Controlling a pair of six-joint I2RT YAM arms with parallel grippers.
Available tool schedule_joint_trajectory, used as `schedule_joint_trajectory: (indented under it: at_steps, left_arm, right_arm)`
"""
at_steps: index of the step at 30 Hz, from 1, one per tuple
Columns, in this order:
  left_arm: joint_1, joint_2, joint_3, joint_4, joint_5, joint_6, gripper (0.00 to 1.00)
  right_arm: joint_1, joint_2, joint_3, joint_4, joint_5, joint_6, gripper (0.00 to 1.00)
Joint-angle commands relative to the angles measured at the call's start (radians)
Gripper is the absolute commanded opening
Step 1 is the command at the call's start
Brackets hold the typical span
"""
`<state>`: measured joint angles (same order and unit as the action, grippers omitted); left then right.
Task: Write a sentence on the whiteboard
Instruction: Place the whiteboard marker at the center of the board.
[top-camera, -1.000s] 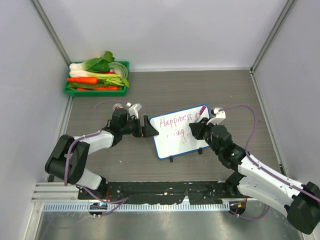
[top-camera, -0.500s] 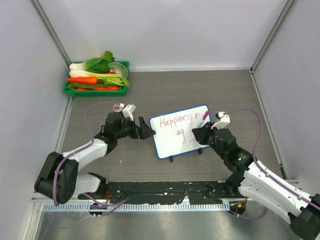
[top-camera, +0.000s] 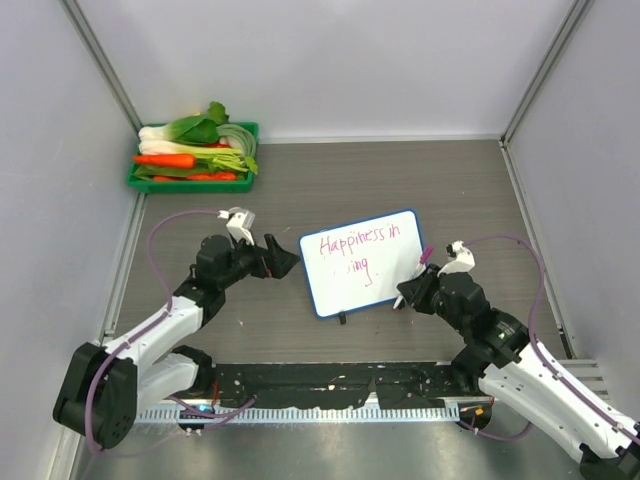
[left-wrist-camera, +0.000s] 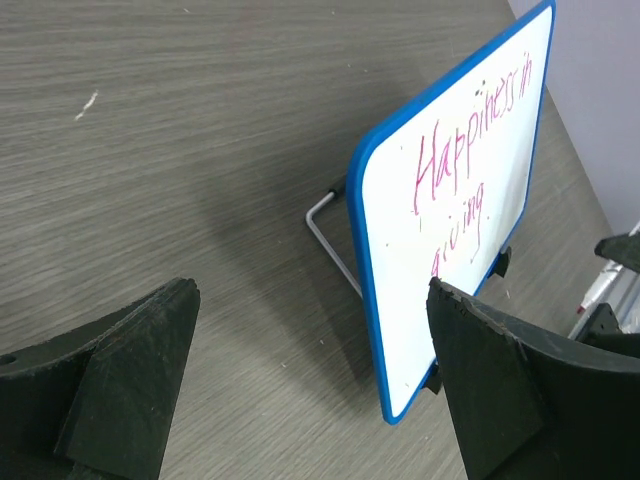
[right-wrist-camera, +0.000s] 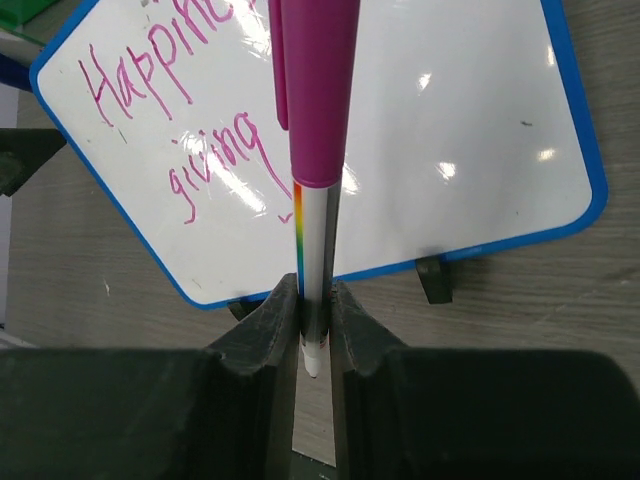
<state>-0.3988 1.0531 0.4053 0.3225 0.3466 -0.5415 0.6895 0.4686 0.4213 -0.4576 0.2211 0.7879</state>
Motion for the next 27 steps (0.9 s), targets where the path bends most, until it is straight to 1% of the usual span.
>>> schedule_joint_trajectory:
  at_steps: [1,8,11,13,14,15,16,17,18,19,20,27]
  left_arm:
    - [-0.002,-0.045,-0.013,0.013,-0.07,0.023,1.0]
    - [-0.005,-0.068,-0.011,0.013,-0.078,0.023,1.0]
    - [-0.003,-0.088,-0.014,0.013,-0.078,0.009,1.0]
    - [-0.005,-0.1,-0.011,0.01,-0.081,-0.006,1.0]
    - [-0.002,-0.107,-0.01,0.006,-0.081,-0.014,1.0]
    - [-0.003,-0.113,-0.003,-0.008,-0.086,-0.021,1.0]
    - [-0.002,-0.117,0.004,-0.016,-0.087,-0.031,1.0]
    - [-0.003,-0.123,0.009,-0.031,-0.092,-0.04,1.0]
    - [-0.003,-0.125,0.016,-0.045,-0.1,-0.051,1.0]
    - [-0.002,-0.13,0.024,-0.06,-0.101,-0.06,1.0]
    - [-0.003,-0.137,0.027,-0.063,-0.098,-0.07,1.0]
    - [-0.002,-0.191,0.043,-0.068,-0.086,-0.136,1.0]
  right_arm:
    - [-0.004,-0.05,-0.006,-0.119,-0.04,0.121,0.02]
    - [-0.004,-0.024,-0.082,-0.187,-0.074,0.263,0.02]
    - [-0.004,-0.007,-0.108,-0.188,-0.065,0.309,0.11]
    - [-0.004,0.004,-0.111,-0.187,-0.049,0.335,0.22]
    - [-0.005,0.004,-0.107,-0.175,-0.042,0.333,0.37]
    - [-0.004,0.004,-0.102,-0.171,-0.029,0.332,0.44]
    - [-0.004,0.004,-0.09,-0.168,-0.023,0.329,0.55]
    - [-0.004,0.007,-0.085,-0.165,-0.01,0.323,0.59]
    - [-0.004,0.007,-0.07,-0.164,-0.002,0.318,0.68]
    - [-0.004,0.008,-0.064,-0.159,0.012,0.31,0.71]
    - [-0.005,0.011,-0.052,-0.155,0.017,0.306,0.76]
    - [-0.004,0.039,-0.015,-0.073,0.009,0.245,0.8]
